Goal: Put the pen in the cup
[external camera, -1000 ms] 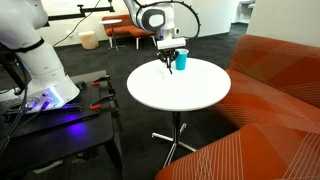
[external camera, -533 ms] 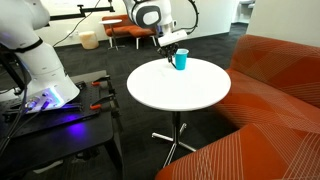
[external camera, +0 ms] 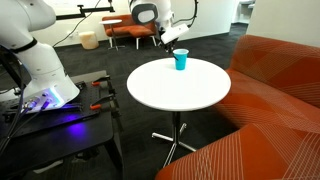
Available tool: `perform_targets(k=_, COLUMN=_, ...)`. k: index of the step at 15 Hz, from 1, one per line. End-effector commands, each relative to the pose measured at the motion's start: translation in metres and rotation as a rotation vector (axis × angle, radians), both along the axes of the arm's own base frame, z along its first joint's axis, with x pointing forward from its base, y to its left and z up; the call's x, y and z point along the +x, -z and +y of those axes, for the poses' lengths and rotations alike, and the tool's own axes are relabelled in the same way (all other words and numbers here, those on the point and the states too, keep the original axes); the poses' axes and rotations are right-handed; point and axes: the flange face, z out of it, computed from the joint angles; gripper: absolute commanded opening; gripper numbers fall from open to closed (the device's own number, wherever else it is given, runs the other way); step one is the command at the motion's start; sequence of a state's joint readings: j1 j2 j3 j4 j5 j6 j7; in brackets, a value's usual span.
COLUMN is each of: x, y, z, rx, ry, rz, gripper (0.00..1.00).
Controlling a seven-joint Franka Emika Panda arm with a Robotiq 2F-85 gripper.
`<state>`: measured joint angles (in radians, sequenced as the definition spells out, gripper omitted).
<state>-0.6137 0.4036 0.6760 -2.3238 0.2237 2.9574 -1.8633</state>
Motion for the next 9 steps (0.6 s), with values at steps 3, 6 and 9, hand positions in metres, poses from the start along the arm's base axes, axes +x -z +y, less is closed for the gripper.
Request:
perform_targets(k=3, x=-0.003, y=-0.019, z=-0.012, rx=0.116, ry=-0.069, rz=-0.054, gripper=0.03)
perform_targets(k=6, x=-0.008, y=-0.022, z=-0.020, rx=0.141, ry=-0.057, rz=-0.007, gripper=0.03)
perform_targets(k=9, x=-0.016, y=-0.024, z=-0.021, rx=0.120, ry=-0.049, rz=0.060, gripper=0.03)
